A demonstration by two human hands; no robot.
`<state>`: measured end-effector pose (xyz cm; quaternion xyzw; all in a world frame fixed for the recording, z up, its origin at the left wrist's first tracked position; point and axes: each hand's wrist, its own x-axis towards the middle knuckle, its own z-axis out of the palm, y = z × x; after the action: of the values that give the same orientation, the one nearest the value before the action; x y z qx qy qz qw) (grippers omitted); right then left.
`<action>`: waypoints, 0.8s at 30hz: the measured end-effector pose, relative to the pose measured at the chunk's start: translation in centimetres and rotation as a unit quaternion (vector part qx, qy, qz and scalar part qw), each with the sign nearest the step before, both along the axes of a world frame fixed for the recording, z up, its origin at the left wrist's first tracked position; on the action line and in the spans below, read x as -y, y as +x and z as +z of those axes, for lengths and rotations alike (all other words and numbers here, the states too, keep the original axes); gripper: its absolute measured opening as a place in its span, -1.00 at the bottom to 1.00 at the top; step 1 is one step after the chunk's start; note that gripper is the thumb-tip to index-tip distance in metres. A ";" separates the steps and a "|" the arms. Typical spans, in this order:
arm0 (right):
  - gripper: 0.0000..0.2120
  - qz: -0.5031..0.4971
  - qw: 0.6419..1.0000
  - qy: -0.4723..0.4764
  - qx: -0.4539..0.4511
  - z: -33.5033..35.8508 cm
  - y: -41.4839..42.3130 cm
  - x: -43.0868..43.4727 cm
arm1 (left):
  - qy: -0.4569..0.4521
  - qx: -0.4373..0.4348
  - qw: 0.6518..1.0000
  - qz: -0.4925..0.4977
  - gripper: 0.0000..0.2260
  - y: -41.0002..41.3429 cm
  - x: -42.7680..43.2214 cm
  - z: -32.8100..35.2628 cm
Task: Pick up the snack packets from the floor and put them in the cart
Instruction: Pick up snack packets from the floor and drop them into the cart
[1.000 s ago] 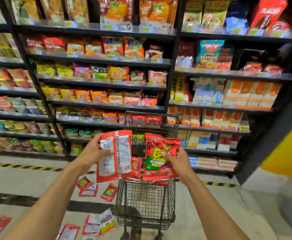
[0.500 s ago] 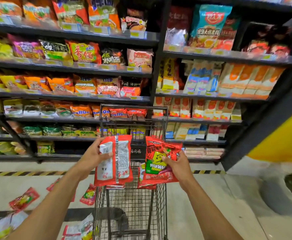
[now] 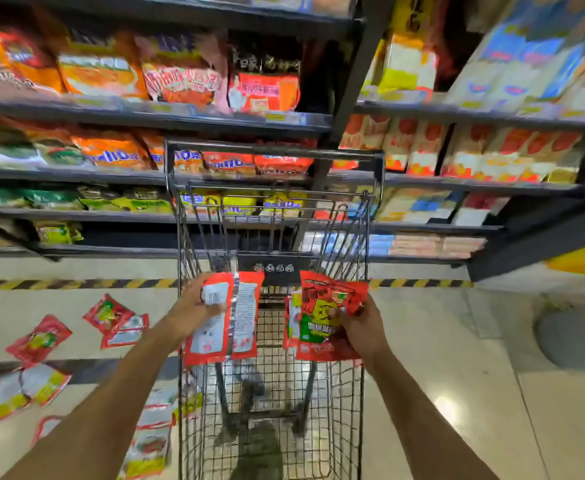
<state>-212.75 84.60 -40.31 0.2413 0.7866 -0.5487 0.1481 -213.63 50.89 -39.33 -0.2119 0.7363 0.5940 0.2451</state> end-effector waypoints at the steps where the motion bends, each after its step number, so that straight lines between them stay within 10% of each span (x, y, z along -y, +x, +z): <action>1: -0.57 0.003 1.000 0.014 0.012 -1.0 -0.6 0.1 | -0.011 0.010 1.000 0.002 -0.55 -0.7 -0.2 -1.2; 17: -0.49 -0.008 0.978 0.103 0.179 -20.9 -7.3 0.9 | -0.173 0.083 0.981 -0.031 -0.50 -8.4 1.3 -25.6; 24: -0.39 0.032 0.967 0.160 0.198 -27.9 -7.9 0.6 | -0.273 0.114 0.955 -0.012 -0.53 -9.1 -1.3 -26.1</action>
<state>-220.64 84.04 -68.26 0.3402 0.8264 -0.3524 0.2777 -222.76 52.24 -65.47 -0.3283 0.8398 0.3395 0.2677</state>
